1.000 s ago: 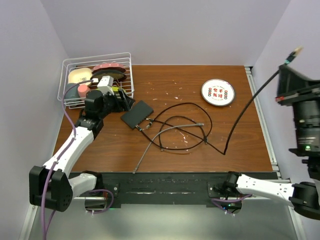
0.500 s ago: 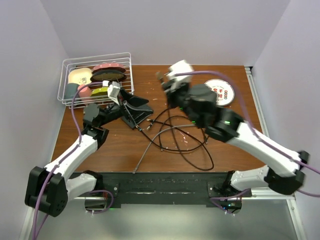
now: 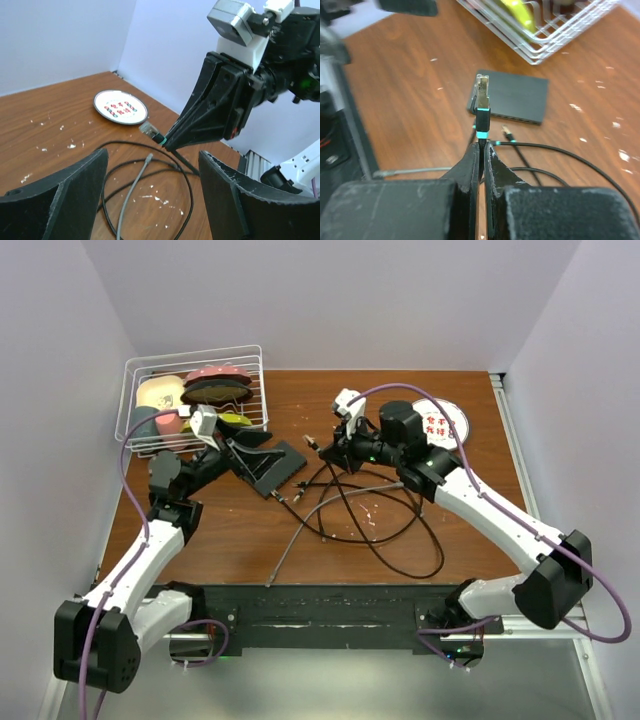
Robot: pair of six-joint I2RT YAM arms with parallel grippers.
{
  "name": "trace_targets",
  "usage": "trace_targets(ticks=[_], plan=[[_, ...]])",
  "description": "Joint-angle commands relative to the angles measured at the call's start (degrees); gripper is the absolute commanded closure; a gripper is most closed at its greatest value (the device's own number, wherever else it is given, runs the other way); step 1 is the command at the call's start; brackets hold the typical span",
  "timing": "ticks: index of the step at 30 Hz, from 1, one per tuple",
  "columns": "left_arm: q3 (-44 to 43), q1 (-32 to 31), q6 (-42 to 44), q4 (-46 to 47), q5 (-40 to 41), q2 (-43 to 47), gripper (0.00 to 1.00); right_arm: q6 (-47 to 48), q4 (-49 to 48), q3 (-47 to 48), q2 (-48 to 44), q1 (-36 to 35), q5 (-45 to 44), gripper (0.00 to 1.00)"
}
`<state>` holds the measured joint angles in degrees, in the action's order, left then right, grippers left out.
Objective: Insert the plug into the switch port
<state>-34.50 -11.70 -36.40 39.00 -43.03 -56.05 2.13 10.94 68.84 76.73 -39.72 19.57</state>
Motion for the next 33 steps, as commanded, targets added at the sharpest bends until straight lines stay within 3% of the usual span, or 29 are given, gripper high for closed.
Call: trace_targets(ticks=[1, 10, 24, 25, 28, 30, 33], plan=[[1.54, 0.54, -2.09, 7.02, -4.43, -1.43, 0.23, -0.99, -8.66, -0.9, 1.05, 2.28, 25.74, 1.0], [2.33, 0.54, -4.81, 11.7, -7.68, -3.45, 0.26, -1.69, -9.97, -0.37, 4.3, 2.64, 33.33, 1.0], [3.56, 0.46, -9.47, 22.25, -15.25, -8.11, 0.42, -6.87, -14.27, -0.55, 6.06, 2.9, 32.98, 1.0], [3.65, 0.37, -10.78, 24.26, -15.51, -8.46, 0.45, -7.14, -14.19, -0.37, 6.33, 2.99, 32.72, 1.0], [3.3, -0.25, -11.58, 25.77, -16.3, -9.07, 0.69, -7.75, -14.37, -0.28, 7.12, 2.9, 32.46, 1.0], [3.13, -0.43, -11.67, 25.6, -16.13, -9.51, 0.95, -8.45, -14.98, -0.37, 7.29, 2.9, 32.37, 1.0], [3.21, -0.69, -11.85, 25.16, -14.63, -9.08, 1.0, -9.16, -15.07, -0.28, 7.56, 2.9, 31.32, 1.0]])
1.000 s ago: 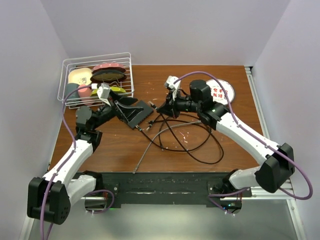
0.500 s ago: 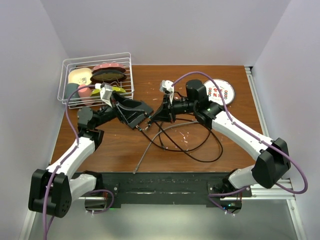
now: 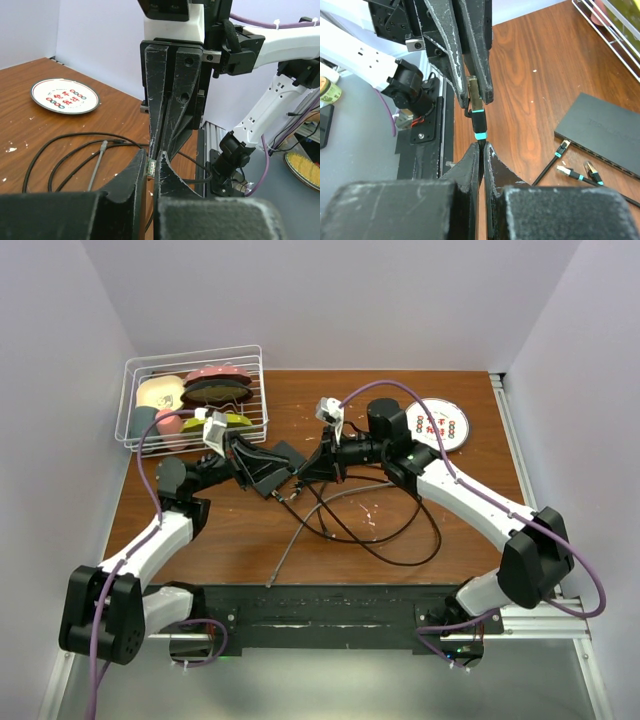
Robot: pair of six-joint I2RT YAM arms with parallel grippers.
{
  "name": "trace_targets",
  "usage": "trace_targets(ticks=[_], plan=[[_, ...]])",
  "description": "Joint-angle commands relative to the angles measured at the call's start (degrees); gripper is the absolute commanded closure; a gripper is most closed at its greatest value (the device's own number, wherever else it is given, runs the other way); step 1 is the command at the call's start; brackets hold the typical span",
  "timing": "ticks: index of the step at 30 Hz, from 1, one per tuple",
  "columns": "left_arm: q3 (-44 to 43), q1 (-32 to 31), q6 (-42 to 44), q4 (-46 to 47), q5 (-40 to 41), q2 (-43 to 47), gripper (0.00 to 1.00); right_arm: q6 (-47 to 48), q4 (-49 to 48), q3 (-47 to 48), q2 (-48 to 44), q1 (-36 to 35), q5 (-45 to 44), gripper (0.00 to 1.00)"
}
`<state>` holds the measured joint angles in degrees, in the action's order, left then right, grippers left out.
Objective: Insert the plug into the switch port
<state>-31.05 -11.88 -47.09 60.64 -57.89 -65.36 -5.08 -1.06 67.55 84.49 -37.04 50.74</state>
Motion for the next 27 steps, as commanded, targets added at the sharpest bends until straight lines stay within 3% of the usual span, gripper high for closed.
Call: trace_targets(ticks=[1, 2, 3, 4, 6, 7, 10, 11, 13, 15, 19, 22, 25, 27], plan=[[-0.24, -0.51, -0.99, 3.0, 1.01, 0.76, 1.0, -1.95, -2.9, 1.27, -0.11, 0.21, -0.29, 1.0], [-0.5, -0.51, -0.64, 2.29, 1.46, 0.94, 1.0, -1.95, -2.37, 1.62, -0.2, 0.21, -2.12, 1.0], [-0.77, -0.51, -0.11, -0.93, 2.25, 1.29, 1.0, -1.86, -0.89, 1.88, -0.29, 0.21, -3.79, 0.93], [-1.12, -0.51, 1.46, -3.4, 4.86, 2.34, 1.0, -1.86, -0.26, 2.23, -0.55, 0.12, -5.72, 0.7], [-2.17, -0.51, 2.87, -10.24, 8.21, 3.57, 1.0, -1.86, 0.01, 1.89, -2.48, 0.21, -9.59, 0.53], [-2.44, -0.51, 3.66, -12.46, 11.62, 4.79, 1.0, -1.86, 0.09, 1.45, -3.36, -0.14, -11.44, 0.39], [-4.37, -0.69, 5.25, -22.3, 19.44, 7.26, 1.0, -1.16, 0.88, 1.01, -7.84, -1.71, -20.48, 0.22], [-5.76, -0.69, 5.43, -25.19, 21.48, 7.7, 1.0, -0.46, 0.88, 1.27, -8.72, -2.68, -23.9, 0.09], [-7.0, -0.69, 4.91, -32.76, 26.65, 8.32, 1.0, 2.43, 4.3, 2.32, -10.22, -6.79, -34.01, 0.02], [-9.29, -0.69, 4.2, -40.03, 30.01, 8.32, 1.0, 4.72, 6.41, 3.55, -9.35, -9.62, -39.81, 0.01], [-9.56, -0.69, 0.7, -41.92, 32.83, 7.62, 1.0, 6.92, 7.21, 5.57, -6.27, -14.81, -50.63, 0.05], [-9.29, -0.69, -0.28, -42.62, 33.54, 7.27, 1.0, 7.98, 5.81, 5.23, -4.43, -17.62, -56.79, 0.1], [-9.91, -0.69, -0.28, -44.03, 33.37, 6.57, 1.0, 7.28, 5.19, 6.01, -1.97, -18.51, -62.51, 0.24], [-10.0, -0.69, -0.46, -43.86, 33.02, 6.39, 1.0, 7.02, 4.23, 5.93, -1.0, -18.69, -64.27, 0.24]])
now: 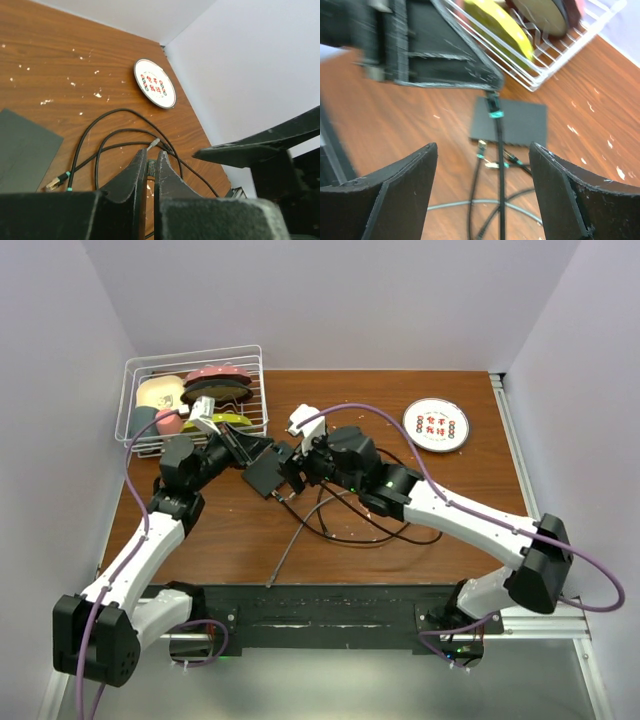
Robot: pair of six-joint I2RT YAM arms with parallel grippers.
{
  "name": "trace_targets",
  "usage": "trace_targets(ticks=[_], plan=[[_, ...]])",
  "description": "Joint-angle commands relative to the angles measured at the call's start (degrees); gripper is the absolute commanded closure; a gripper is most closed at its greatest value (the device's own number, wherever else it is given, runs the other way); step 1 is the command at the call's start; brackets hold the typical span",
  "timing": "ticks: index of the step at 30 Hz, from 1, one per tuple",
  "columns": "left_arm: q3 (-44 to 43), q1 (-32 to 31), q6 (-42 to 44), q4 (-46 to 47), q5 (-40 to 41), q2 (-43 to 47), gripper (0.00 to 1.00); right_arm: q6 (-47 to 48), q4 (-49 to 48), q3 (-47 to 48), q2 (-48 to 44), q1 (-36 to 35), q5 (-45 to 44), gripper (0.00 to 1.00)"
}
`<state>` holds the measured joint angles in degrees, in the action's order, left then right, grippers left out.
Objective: Insert the plug into the switch port
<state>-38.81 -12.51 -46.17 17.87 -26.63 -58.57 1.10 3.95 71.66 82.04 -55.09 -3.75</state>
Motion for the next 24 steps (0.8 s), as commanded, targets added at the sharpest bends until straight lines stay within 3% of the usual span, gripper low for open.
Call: trace_targets(ticks=[1, 4, 7, 13, 19, 24], plan=[[-2.24, -0.06, -1.38, -0.99, 1.5, -0.5, 1.0, 0.83, -1.13, 1.73, 1.8, -0.63, -9.79, 0.25], [-2.41, -0.06, -1.03, -0.99, 0.89, -0.85, 1.0, 0.83, -3.06, 1.29, 3.03, -0.72, -9.35, 0.25], [-3.29, -0.06, -0.06, -2.05, 0.36, -1.46, 1.0, 0.65, -3.68, 1.73, 4.53, -0.72, -9.08, 0.35], [-3.2, -0.06, -0.59, -0.91, -0.88, -2.17, 1.0, 0.22, -5.53, 3.31, 7.34, -0.72, -7.42, 0.39], [-3.2, -0.06, -0.32, -0.99, -1.05, -1.99, 1.0, -0.49, -5.88, 4.37, 9.19, -0.72, -8.03, 0.55], [-3.29, -0.06, -0.23, -1.08, -1.4, -2.08, 1.0, -0.66, -6.67, 4.45, 9.45, -0.72, -9.43, 0.62]])
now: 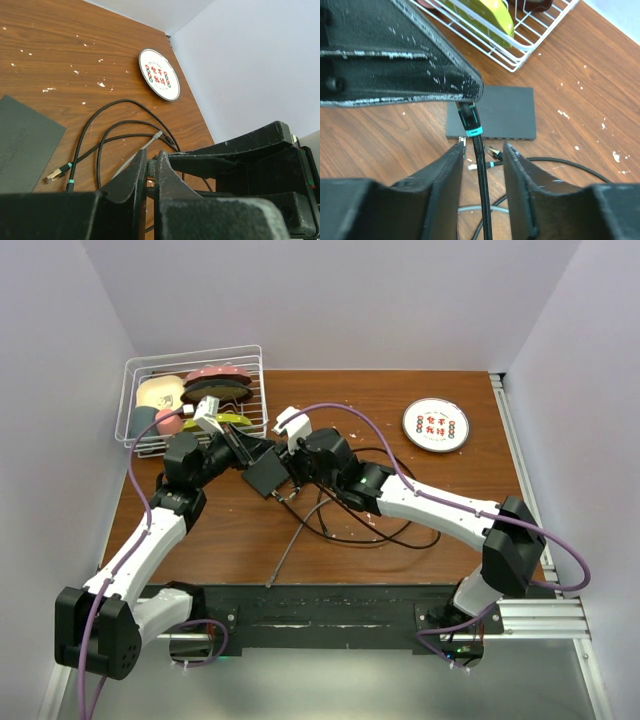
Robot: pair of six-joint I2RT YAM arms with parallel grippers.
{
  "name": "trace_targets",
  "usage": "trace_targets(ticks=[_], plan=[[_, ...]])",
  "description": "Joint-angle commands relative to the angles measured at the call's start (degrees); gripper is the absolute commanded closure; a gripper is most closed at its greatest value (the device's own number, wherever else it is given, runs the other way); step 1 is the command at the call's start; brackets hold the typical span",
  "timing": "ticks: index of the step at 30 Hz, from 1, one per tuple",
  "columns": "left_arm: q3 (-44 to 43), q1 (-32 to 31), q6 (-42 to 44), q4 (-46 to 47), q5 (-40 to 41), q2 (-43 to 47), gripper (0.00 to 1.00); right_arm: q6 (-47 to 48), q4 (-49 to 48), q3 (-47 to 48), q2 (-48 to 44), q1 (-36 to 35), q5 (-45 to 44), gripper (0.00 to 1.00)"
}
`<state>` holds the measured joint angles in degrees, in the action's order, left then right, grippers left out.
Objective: Insert the plug into the switch port
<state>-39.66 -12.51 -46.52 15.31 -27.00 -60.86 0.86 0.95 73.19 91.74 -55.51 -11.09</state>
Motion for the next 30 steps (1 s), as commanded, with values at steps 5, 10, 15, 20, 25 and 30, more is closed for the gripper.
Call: trace_targets(ticks=[5, 10, 15, 20, 25, 30], plan=[[-2.44, -0.06, 0.29, 1.48, -1.47, -0.05, 1.0, -2.45, -4.9, 2.49, -0.08, -0.3, -2.18, 0.69], [-2.44, -0.06, 0.21, 1.56, -2.0, 0.13, 1.0, -2.71, -5.17, 2.92, 1.07, -0.3, -2.44, 0.84], [-2.44, -0.06, 0.03, 1.74, -2.0, 0.3, 1.0, -2.88, -5.61, 2.75, 1.86, -0.3, -2.44, 1.0], [-2.44, -0.06, 0.29, 2.27, -2.88, 0.22, 1.0, -2.8, -6.05, 1.43, 1.16, -0.3, -2.97, 1.0], [-3.93, 0.21, 5.12, -1.67, 1.22, 1.27, 0.0, -2.53, -4.73, -0.23, -0.42, -0.3, -3.23, 1.0], [-4.9, 0.38, 11.26, -8.88, 10.38, 4.52, 0.0, -2.53, -4.64, -2.7, -0.96, -0.13, -4.02, 1.0]])
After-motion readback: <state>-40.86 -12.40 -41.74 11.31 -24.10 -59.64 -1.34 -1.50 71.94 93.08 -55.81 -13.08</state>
